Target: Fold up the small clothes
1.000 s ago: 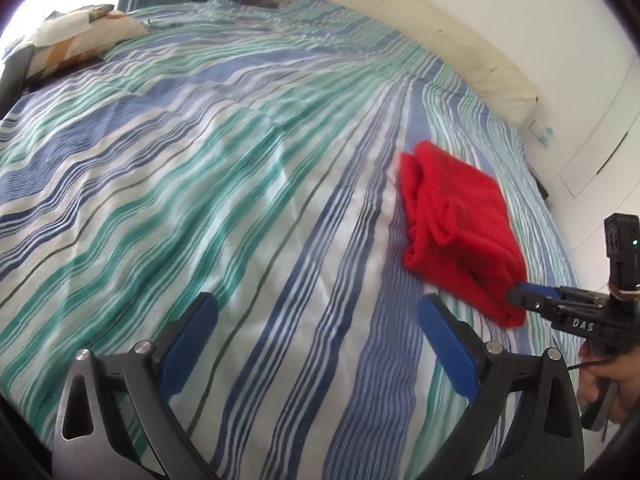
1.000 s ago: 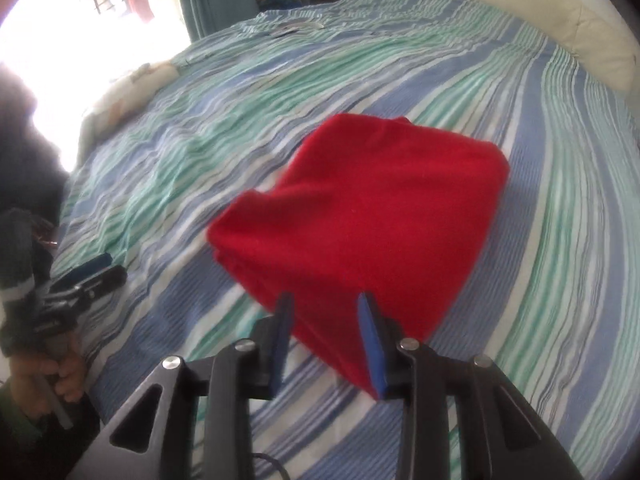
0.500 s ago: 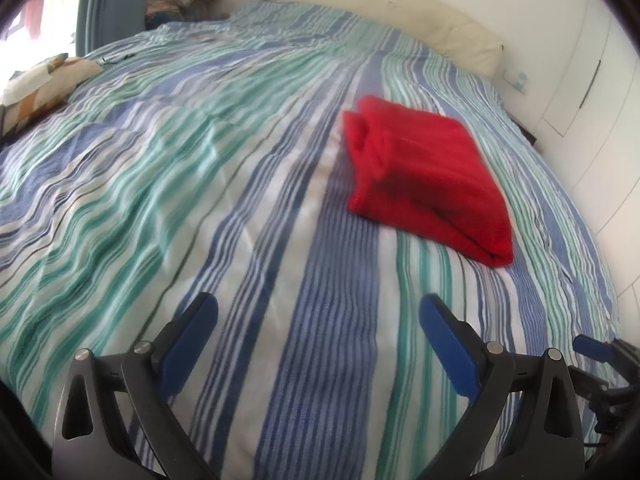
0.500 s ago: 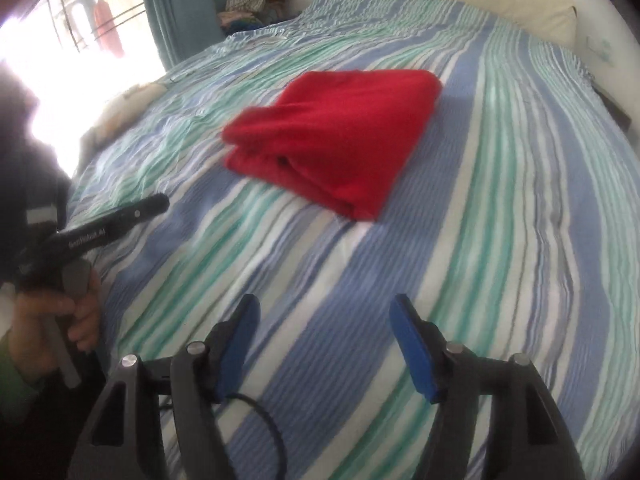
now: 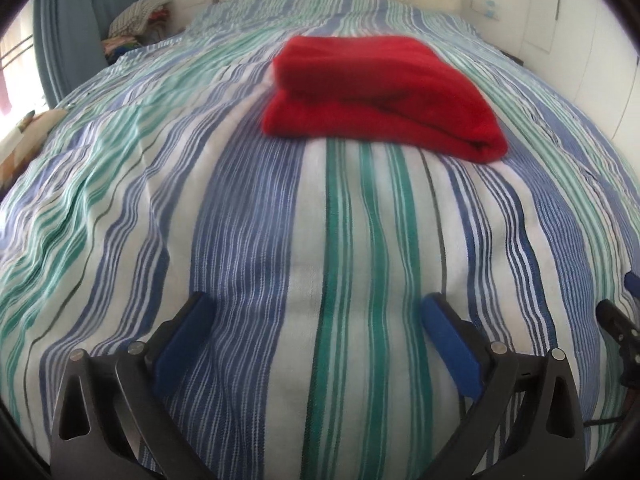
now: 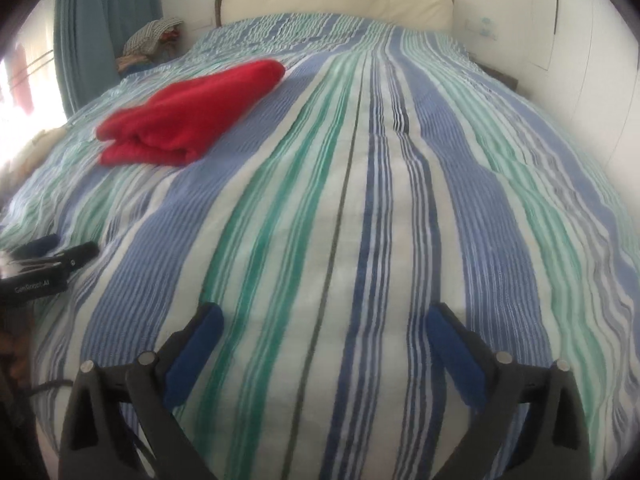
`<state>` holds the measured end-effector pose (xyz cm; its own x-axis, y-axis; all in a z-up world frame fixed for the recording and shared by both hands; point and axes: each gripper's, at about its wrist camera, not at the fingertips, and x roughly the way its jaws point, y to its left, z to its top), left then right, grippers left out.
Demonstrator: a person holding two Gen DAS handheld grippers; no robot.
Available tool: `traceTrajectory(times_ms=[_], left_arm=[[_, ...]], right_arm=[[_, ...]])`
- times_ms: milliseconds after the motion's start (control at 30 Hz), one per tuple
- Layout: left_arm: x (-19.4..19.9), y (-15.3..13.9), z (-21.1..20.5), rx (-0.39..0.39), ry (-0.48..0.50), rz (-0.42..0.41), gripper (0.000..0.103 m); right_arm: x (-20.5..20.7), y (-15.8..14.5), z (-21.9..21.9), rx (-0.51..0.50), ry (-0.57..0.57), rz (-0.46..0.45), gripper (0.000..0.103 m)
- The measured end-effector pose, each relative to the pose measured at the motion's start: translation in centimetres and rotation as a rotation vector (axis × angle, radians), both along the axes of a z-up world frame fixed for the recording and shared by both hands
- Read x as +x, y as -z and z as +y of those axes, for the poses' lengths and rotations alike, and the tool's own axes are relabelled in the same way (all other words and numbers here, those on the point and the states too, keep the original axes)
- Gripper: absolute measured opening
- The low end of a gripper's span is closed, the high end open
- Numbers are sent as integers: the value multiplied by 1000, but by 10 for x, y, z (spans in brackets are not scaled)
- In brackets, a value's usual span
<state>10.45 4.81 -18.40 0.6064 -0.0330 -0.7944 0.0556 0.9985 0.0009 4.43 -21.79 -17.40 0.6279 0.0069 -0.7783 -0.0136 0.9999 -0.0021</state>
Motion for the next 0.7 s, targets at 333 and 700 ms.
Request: traceTrajectory(times_ms=[333,700], left_arm=[[0,1,-1,0,1,5,102],[8,1,0,-21,18,66,102]], right_arm=[[-9,8,1,-27,-4,-89,103],[-11,9,2,-32,-4,-91,103]])
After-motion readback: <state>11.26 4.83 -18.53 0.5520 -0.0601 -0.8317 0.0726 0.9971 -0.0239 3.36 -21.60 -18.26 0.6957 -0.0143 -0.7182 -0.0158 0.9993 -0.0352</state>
